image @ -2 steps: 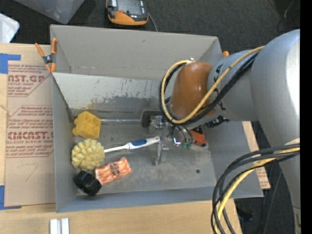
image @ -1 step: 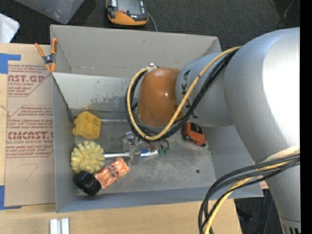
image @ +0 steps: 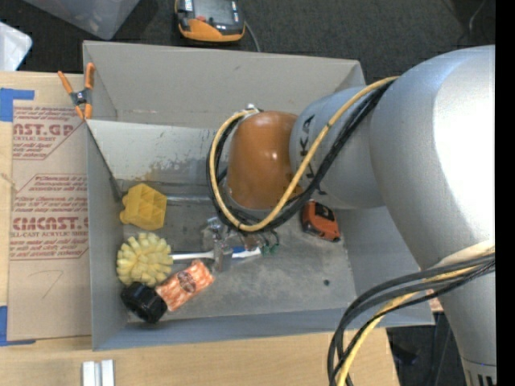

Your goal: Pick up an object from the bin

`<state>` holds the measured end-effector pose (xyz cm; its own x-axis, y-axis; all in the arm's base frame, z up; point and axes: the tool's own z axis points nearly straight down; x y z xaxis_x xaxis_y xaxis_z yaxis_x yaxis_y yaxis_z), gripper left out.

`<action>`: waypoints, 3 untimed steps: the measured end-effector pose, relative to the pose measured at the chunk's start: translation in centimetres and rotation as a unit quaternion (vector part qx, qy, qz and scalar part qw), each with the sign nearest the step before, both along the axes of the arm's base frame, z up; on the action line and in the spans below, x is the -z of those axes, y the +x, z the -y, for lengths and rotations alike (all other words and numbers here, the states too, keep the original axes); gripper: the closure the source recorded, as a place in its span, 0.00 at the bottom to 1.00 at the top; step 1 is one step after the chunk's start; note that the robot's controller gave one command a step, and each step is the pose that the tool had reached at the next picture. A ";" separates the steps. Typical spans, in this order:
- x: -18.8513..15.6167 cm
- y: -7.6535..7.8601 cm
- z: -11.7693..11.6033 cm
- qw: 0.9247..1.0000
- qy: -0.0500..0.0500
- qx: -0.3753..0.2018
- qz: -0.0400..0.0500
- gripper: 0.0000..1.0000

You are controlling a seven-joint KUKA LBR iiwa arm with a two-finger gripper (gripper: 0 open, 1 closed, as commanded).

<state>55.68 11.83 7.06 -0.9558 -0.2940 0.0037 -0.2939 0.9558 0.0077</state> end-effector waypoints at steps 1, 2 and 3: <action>-0.9 -0.1 0.0 1.000 0.000 0.000 -0.001 1.00; -2.2 0.0 0.0 1.000 0.000 0.000 0.000 1.00; -3.1 0.0 0.0 1.000 0.000 0.000 0.000 1.00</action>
Offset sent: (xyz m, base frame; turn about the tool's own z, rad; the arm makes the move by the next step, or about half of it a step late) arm -0.0008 -0.0002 0.0066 -0.0005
